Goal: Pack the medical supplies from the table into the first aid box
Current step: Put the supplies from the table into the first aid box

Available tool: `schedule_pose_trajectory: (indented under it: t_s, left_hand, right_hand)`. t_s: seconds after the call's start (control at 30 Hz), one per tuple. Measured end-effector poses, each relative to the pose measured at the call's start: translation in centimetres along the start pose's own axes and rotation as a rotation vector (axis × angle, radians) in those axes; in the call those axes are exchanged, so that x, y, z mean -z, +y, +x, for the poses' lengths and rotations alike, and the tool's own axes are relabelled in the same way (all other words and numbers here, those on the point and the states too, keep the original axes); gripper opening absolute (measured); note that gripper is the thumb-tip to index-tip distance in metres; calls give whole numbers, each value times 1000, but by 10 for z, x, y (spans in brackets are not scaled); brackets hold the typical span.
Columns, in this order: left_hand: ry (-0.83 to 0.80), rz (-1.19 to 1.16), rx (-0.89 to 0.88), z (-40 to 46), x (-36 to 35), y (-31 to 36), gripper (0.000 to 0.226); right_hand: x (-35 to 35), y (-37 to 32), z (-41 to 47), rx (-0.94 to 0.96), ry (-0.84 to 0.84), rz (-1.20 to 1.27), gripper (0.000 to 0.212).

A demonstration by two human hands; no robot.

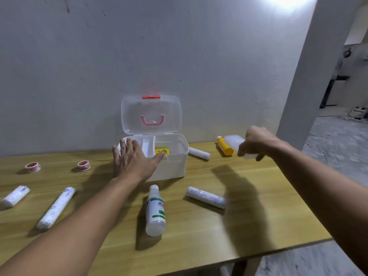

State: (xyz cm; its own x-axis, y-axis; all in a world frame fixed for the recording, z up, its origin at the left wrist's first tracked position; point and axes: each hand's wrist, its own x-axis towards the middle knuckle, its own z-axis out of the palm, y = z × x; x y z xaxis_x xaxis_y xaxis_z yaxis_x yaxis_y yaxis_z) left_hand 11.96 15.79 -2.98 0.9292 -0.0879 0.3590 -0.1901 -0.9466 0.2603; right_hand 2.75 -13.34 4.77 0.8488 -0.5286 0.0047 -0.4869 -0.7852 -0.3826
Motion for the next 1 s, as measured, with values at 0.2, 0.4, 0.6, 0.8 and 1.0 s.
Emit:
schedule_pose_trajectory:
  t_s: [0.2, 0.4, 0.6, 0.8, 1.0]
  left_hand:
    - [0, -100, 37, 3, 8, -13, 100]
    - [-205, -122, 150, 3, 9, -17, 113]
    - [-185, -162, 147, 1, 9, -16, 116]
    - [-152, -155, 115, 0, 5, -18, 114]
    - [-127, -137, 93, -1, 5, -20, 113]
  right_hand:
    - [12, -64, -11, 265, -33, -76, 40]
    - [-22, -120, -2, 512, 22, -295, 44]
    - [-50, -154, 9, 578, -68, -351, 43]
    - [-77, -169, 21, 624, -78, -331, 41]
    - [-102, -169, 32, 621, -71, -236, 57]
